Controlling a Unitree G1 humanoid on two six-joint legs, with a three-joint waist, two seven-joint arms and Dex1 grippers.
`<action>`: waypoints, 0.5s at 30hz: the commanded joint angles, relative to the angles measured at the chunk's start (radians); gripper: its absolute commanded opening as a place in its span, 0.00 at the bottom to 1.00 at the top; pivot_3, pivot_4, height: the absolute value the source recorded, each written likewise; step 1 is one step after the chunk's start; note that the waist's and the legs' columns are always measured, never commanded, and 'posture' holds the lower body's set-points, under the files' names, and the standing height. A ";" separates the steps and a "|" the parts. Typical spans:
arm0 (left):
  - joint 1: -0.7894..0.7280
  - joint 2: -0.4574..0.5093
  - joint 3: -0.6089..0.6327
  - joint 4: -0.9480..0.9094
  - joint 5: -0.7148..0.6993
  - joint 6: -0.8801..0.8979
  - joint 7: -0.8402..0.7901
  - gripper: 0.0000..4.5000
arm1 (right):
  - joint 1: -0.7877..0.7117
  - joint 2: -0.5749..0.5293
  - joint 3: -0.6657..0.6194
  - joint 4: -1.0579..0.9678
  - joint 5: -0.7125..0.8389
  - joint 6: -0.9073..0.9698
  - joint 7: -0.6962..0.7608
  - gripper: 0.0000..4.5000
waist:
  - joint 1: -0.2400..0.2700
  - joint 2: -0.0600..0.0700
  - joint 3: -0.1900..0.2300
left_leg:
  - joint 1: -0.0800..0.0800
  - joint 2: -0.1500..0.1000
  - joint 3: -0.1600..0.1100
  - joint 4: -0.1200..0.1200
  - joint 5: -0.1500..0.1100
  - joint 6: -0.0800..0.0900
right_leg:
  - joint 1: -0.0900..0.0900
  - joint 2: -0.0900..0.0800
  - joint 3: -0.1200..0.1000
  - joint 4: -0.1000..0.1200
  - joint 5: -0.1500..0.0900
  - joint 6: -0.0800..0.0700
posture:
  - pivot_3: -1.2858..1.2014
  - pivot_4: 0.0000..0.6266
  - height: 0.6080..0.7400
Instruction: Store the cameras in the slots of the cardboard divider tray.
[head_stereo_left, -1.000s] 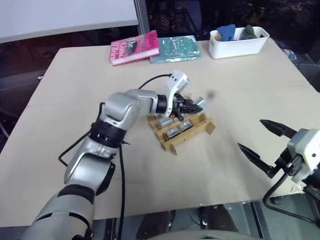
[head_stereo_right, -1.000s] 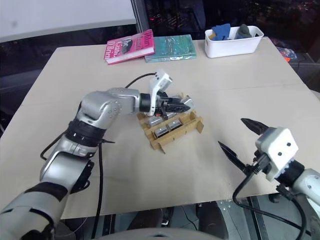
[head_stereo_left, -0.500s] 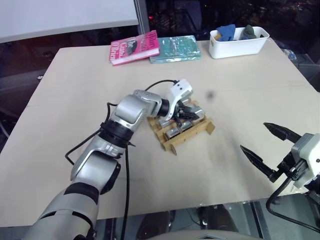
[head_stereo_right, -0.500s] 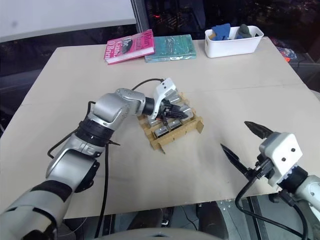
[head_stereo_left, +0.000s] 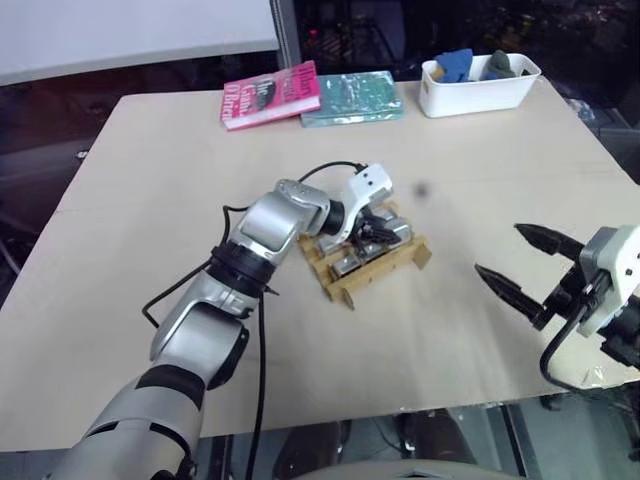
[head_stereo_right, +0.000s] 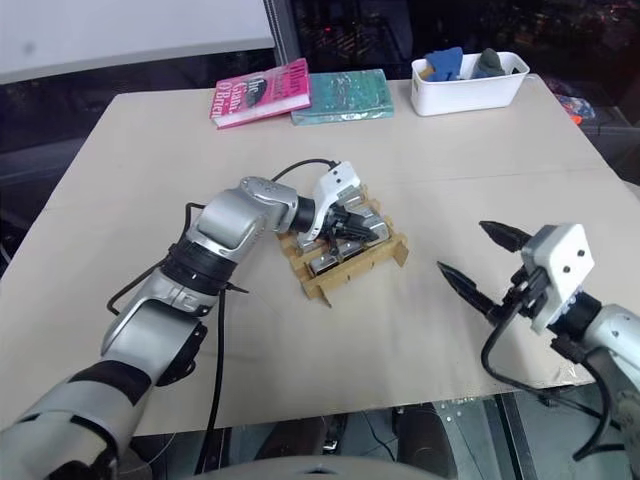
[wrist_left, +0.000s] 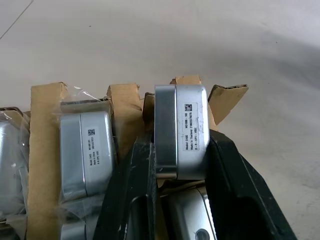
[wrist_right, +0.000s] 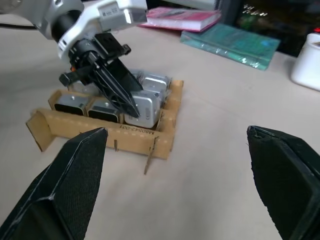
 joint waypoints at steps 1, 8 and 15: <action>-0.017 -0.003 0.018 -0.024 0.013 -0.005 -0.006 0.17 | -0.040 -0.052 -0.003 0.052 0.015 -0.035 0.088 0.98 | 0.000 0.000 0.000 | 0.000 0.000 0.000 0.000 0.000 0.000 | 0.000 0.000 0.000 0.000 0.000 0.000 | 0.52 0.24 1.00; -0.024 -0.013 0.022 -0.016 0.023 -0.005 -0.004 0.17 | -0.131 -0.136 -0.004 0.220 0.015 -0.083 0.236 0.98 | -0.001 0.000 0.000 | 0.000 0.000 0.000 0.000 0.000 0.000 | 0.000 0.000 -0.001 0.000 0.000 0.000 | 0.52 0.24 1.00; -0.035 -0.015 0.022 -0.032 0.034 0.033 0.006 0.17 | -0.139 -0.140 -0.007 0.226 0.017 -0.091 0.264 0.98 | 0.000 0.000 0.000 | 0.000 0.000 0.000 0.000 0.000 0.000 | 0.000 0.000 0.000 0.000 0.000 0.000 | 0.52 0.24 1.00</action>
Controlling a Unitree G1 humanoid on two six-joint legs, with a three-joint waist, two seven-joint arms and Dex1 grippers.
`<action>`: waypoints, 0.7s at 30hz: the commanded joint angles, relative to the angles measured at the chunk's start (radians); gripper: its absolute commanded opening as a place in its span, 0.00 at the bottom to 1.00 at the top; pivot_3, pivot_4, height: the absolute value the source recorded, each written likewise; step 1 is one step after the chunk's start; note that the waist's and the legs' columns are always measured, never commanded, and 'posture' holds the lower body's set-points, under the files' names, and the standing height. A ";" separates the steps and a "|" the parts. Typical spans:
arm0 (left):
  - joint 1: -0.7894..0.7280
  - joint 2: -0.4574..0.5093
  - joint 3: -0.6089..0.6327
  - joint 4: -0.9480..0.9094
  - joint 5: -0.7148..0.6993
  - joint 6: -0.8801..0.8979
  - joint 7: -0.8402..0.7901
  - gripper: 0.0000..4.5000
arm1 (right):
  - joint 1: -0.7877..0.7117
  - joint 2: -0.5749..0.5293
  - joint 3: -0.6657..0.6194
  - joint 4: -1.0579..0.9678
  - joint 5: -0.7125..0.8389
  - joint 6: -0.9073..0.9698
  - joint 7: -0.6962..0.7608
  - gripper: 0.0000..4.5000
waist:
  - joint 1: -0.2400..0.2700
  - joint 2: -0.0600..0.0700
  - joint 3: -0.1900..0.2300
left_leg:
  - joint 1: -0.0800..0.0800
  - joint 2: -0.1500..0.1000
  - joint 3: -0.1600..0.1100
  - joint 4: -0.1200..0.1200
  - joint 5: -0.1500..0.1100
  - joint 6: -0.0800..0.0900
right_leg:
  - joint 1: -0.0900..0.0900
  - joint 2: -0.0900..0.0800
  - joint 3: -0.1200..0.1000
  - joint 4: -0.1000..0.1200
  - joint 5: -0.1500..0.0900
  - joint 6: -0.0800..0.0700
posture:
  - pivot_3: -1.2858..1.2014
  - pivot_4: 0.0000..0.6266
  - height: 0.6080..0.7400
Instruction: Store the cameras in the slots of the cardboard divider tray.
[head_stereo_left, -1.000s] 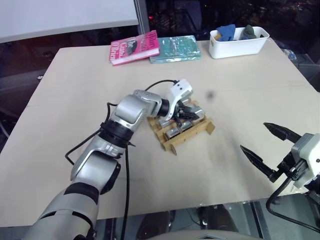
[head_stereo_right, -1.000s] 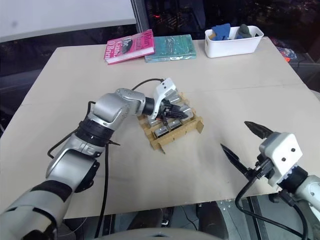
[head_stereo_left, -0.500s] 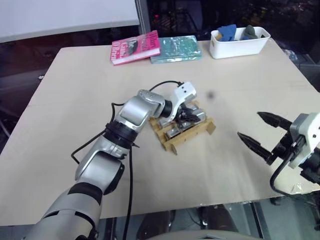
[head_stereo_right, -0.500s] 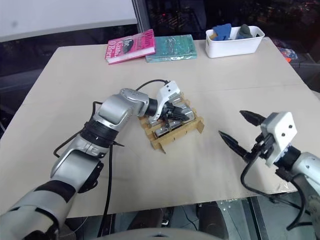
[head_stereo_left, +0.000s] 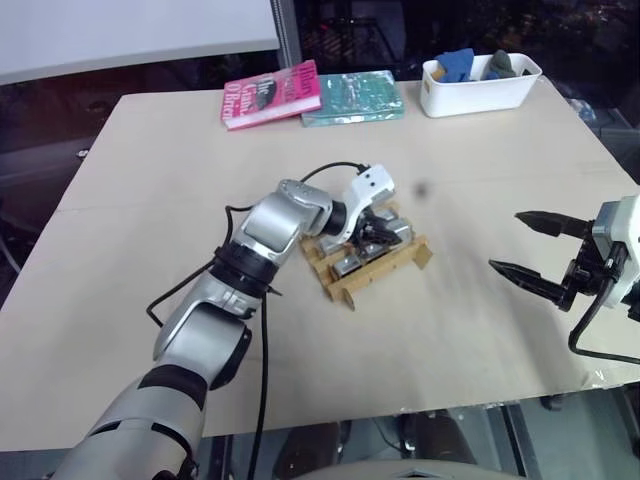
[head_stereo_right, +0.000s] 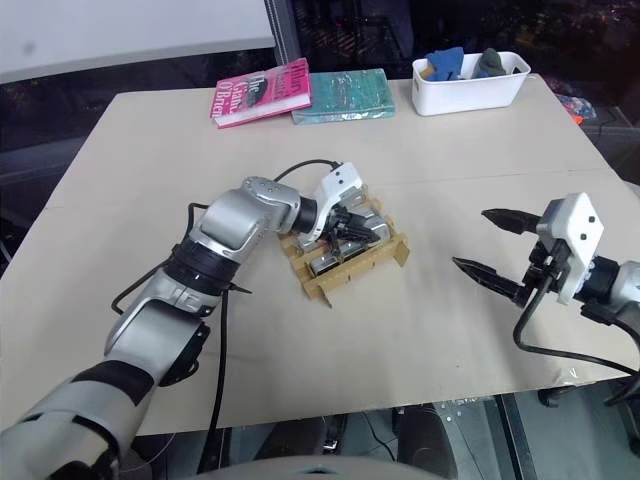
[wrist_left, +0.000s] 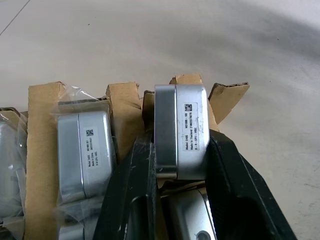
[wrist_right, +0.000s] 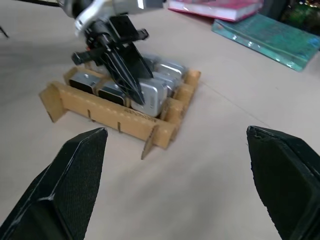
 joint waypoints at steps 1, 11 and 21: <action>-0.044 0.001 0.009 -0.036 0.025 0.042 0.021 0.17 | 0.002 -0.004 -0.018 -0.018 0.006 -0.022 0.008 0.98 | 0.000 0.000 0.000 | 0.000 0.000 0.000 0.000 0.000 0.000 | 0.000 0.000 0.000 0.000 0.000 0.000 | 0.52 0.24 1.00; -0.051 -0.004 0.018 -0.141 0.018 0.169 0.083 0.17 | 0.043 0.010 -0.023 -0.049 -0.005 -0.036 -0.016 0.98 | 0.000 0.000 0.000 | 0.000 0.000 0.000 0.000 0.000 0.000 | 0.000 0.000 0.001 0.001 0.000 0.000 | 0.52 0.24 1.00; -0.054 -0.011 0.084 -0.228 -0.030 0.264 0.124 0.88 | 0.064 0.022 -0.019 -0.063 -0.010 -0.047 -0.029 1.00 | 0.000 0.000 0.000 | 0.000 0.000 0.000 0.000 0.000 0.000 | 0.000 0.000 0.001 0.001 0.000 0.000 | 0.52 0.24 1.00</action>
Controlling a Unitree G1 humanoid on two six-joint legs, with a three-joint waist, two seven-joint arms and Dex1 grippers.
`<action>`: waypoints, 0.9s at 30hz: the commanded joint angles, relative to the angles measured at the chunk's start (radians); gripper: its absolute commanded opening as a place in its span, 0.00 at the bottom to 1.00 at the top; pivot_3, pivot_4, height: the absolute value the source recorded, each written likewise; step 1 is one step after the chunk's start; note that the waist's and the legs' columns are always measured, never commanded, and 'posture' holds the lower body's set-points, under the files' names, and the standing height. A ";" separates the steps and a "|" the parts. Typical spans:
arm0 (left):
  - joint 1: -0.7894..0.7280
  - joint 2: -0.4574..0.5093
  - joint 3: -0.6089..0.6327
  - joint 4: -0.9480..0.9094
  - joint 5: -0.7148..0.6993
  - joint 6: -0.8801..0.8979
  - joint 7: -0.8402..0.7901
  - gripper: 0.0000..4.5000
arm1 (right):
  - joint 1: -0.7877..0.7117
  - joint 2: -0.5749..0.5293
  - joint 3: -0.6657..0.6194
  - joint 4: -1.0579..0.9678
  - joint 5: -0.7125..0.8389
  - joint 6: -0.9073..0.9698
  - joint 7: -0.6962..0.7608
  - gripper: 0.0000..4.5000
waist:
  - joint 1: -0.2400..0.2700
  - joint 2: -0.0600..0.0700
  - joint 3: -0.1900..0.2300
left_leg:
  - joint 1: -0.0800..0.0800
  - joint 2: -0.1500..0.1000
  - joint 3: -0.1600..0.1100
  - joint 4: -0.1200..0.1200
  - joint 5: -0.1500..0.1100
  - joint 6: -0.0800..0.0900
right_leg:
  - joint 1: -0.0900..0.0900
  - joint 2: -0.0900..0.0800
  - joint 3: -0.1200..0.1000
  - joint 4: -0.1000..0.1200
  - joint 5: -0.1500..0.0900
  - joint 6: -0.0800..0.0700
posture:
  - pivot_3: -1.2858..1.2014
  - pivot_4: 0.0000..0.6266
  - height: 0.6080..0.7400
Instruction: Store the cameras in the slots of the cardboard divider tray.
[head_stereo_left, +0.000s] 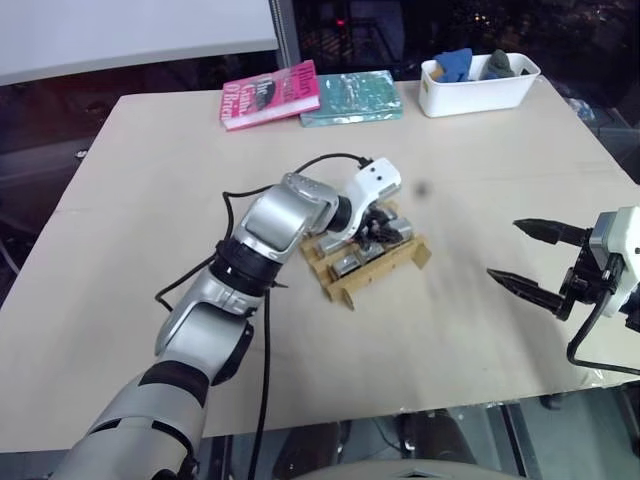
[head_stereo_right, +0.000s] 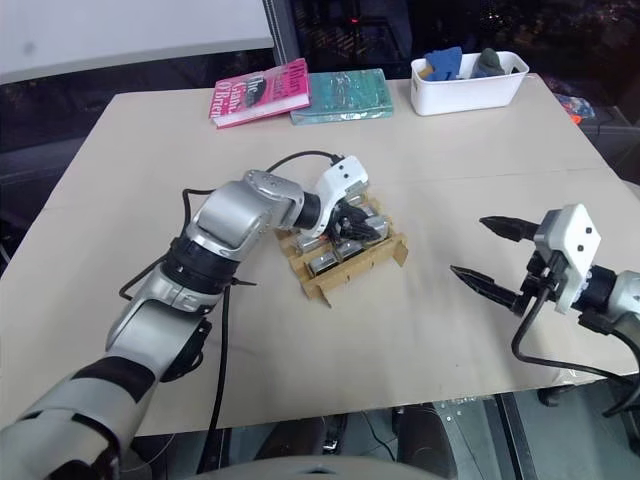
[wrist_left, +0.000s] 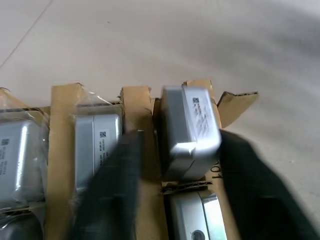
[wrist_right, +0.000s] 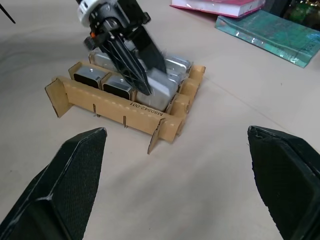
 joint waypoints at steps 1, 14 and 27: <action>-0.026 0.004 0.076 -0.085 -0.048 0.065 0.013 0.99 | 0.011 0.007 -0.018 -0.042 0.003 -0.022 -0.008 1.00 | 0.000 0.000 0.000 | 0.000 0.000 0.000 0.000 0.000 0.000 | 0.000 0.000 0.000 0.000 0.000 0.000 | 0.52 0.24 1.00; 0.209 -0.040 0.670 -0.202 -0.297 -0.221 0.169 1.00 | -0.023 0.122 0.049 -0.060 -0.003 -0.013 -0.133 1.00 | -0.006 0.001 0.000 | 0.002 0.001 0.002 -0.001 0.000 -0.001 | -0.001 0.001 0.004 0.001 0.000 0.000 | 0.52 0.24 1.00; 0.951 0.054 0.777 -0.676 -0.329 -0.427 0.202 1.00 | 0.094 0.095 -0.052 0.120 -0.111 -0.145 -0.072 1.00 | 0.004 0.000 -0.001 | 0.003 0.001 0.003 -0.001 -0.001 0.000 | 0.002 0.000 0.005 0.000 0.000 0.000 | 0.52 0.24 1.00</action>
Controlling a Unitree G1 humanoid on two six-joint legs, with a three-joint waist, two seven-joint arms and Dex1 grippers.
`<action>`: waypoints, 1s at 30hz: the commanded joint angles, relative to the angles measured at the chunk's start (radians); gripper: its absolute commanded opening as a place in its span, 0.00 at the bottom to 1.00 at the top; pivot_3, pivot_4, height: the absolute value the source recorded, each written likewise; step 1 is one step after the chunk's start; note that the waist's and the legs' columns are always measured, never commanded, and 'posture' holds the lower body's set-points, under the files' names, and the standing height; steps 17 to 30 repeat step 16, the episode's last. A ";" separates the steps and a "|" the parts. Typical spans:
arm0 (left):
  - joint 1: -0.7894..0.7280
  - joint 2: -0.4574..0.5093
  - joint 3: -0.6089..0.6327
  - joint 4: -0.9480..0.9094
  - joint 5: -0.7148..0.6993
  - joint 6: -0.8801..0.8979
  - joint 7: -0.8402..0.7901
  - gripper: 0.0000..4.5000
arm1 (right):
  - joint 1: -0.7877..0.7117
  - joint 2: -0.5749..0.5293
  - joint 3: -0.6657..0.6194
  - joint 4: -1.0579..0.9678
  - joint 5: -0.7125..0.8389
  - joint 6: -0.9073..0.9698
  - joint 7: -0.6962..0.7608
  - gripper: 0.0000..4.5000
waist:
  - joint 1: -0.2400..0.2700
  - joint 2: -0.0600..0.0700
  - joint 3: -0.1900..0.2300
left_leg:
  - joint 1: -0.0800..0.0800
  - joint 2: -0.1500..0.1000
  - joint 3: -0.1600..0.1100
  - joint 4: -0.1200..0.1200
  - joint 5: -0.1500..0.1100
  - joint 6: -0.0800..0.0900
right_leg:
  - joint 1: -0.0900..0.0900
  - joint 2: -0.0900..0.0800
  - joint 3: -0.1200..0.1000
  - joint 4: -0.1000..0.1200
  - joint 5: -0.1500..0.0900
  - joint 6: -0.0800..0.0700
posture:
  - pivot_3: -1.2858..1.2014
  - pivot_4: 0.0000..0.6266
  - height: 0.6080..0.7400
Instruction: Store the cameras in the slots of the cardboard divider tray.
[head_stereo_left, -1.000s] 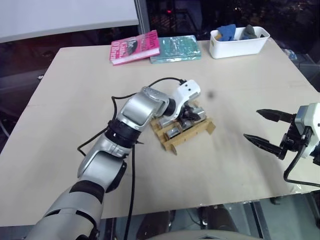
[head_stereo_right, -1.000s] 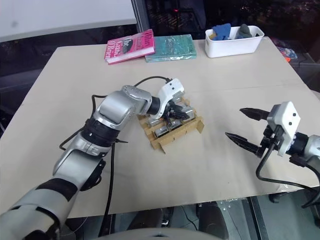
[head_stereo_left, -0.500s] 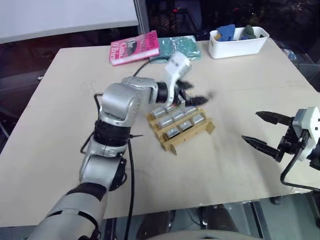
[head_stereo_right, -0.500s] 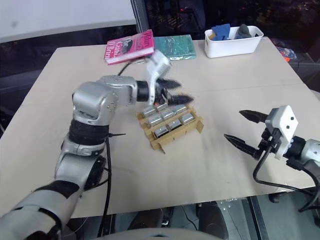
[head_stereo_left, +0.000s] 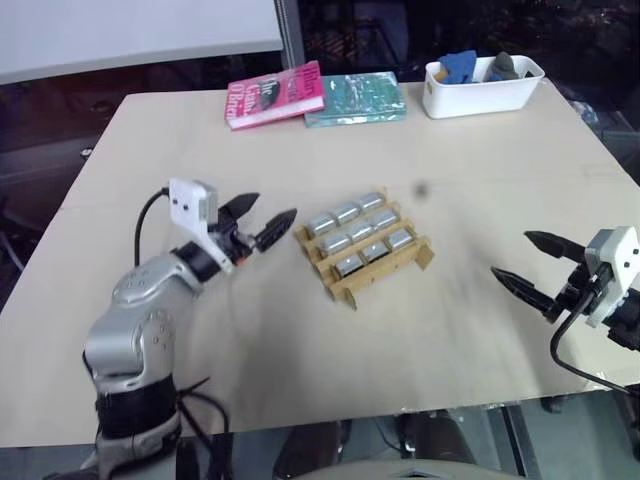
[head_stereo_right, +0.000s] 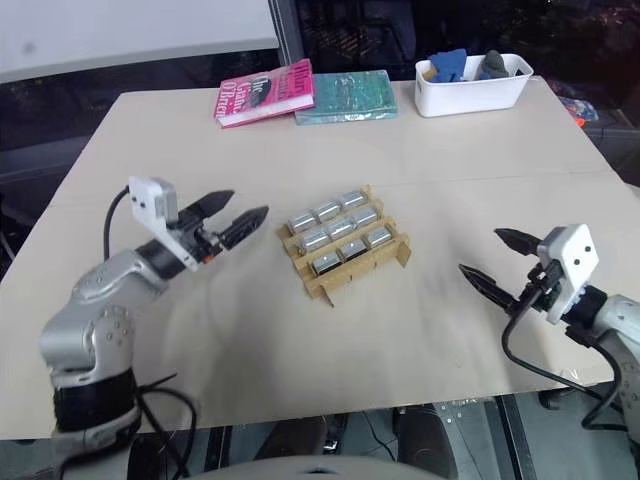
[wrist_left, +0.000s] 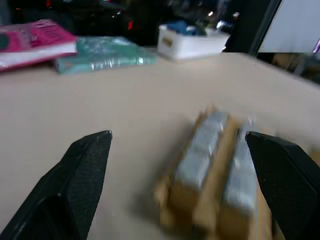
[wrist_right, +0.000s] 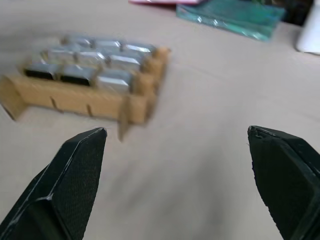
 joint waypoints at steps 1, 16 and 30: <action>0.129 0.007 0.041 -0.138 -0.058 -0.033 -0.006 1.00 | -0.008 -0.023 -0.049 0.036 -0.018 -0.044 0.016 1.00 | -0.004 0.000 0.000 | 0.000 0.000 0.000 0.000 0.000 0.000 | 0.000 0.000 0.000 0.000 0.000 0.000 | 0.52 0.24 1.00; 0.427 0.092 0.125 -0.162 -0.115 -0.173 -0.100 1.00 | -0.150 -0.061 0.018 0.242 -0.101 -0.113 0.069 1.00 | -0.005 0.001 -0.001 | 0.002 0.002 0.003 0.000 0.000 0.000 | 0.001 0.001 0.001 0.001 0.000 0.000 | 0.52 0.24 1.00; 0.427 0.092 0.125 -0.162 -0.115 -0.173 -0.100 1.00 | -0.150 -0.061 0.018 0.242 -0.101 -0.113 0.069 1.00 | -0.005 0.001 -0.001 | 0.002 0.002 0.003 0.000 0.000 0.000 | 0.001 0.001 0.001 0.001 0.000 0.000 | 0.52 0.24 1.00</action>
